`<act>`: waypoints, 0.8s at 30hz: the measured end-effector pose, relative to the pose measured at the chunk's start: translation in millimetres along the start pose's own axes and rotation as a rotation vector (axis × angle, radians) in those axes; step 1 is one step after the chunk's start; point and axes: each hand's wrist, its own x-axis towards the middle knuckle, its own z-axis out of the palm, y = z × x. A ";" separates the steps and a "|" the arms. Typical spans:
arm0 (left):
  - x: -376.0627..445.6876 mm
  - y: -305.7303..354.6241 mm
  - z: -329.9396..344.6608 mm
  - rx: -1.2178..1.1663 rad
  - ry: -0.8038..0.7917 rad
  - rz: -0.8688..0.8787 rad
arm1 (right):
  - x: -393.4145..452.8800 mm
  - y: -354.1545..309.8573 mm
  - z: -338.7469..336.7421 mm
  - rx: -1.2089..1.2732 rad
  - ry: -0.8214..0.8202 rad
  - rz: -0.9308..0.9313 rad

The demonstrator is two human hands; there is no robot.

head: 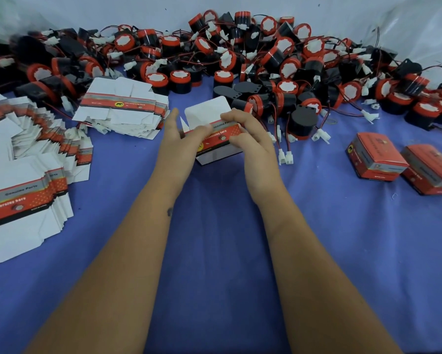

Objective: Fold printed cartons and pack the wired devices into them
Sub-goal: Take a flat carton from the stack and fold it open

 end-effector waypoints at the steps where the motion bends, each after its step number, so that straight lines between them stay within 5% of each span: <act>1: 1.1 -0.1 -1.0 -0.041 0.014 -0.002 | 0.8 -0.1 -1.5 0.007 -0.010 0.002; 3: 0.6 0.2 -2.2 -0.037 0.085 0.067 | 2.4 3.3 -5.3 -0.082 0.019 0.013; 8: 1.6 -2.1 -6.8 0.077 0.311 0.284 | 11.6 15.0 -24.2 -0.768 0.256 0.118; 14: 8.6 -5.1 -4.8 0.182 0.294 0.148 | 8.0 19.6 -17.8 -1.077 0.036 0.114; 20: 8.7 -5.5 -1.1 0.307 0.314 0.145 | 26.7 2.8 -10.1 -1.204 -0.014 0.238; 24: 9.1 -4.8 0.0 0.304 0.320 0.141 | 58.9 -2.0 -11.4 -0.982 0.035 0.172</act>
